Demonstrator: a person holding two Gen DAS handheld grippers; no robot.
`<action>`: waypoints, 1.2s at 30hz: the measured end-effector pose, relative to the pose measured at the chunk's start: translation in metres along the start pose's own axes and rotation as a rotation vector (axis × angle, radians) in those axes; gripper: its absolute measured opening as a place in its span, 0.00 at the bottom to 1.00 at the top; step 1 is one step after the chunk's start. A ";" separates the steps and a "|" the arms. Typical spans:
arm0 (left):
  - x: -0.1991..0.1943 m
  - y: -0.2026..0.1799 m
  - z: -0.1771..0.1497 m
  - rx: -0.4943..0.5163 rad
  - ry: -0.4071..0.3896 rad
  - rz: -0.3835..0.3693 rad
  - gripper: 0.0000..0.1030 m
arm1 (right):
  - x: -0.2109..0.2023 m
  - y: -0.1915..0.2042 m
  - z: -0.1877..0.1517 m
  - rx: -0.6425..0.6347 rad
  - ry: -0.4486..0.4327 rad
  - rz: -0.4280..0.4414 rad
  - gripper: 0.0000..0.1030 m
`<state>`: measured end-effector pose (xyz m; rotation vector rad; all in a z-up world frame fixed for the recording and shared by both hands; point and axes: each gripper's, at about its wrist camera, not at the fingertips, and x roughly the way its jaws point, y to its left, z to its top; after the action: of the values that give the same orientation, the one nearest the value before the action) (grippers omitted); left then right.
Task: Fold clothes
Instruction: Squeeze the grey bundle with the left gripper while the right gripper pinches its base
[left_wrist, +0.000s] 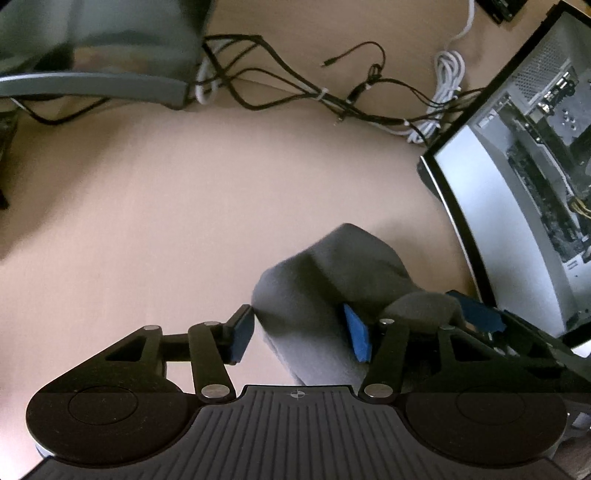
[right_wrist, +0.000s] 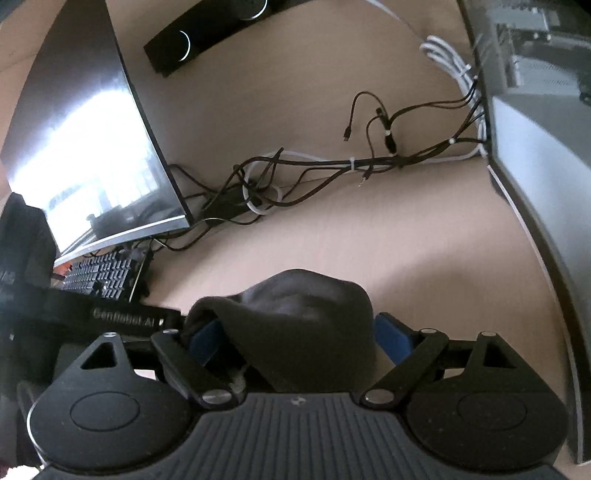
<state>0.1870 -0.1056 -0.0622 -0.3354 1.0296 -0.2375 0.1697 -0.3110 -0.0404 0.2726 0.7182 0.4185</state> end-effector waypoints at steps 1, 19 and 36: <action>0.000 0.002 0.000 0.000 -0.001 0.006 0.60 | 0.002 0.002 0.000 -0.004 0.015 0.008 0.86; -0.013 0.014 -0.016 0.043 0.013 0.007 0.77 | -0.023 0.008 -0.054 -0.114 0.108 -0.107 0.88; -0.005 0.016 0.000 0.071 -0.022 0.028 0.80 | 0.006 0.055 -0.063 -0.080 0.104 -0.021 0.87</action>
<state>0.1850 -0.0890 -0.0642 -0.2585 1.0016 -0.2438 0.1156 -0.2537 -0.0691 0.1687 0.8039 0.4426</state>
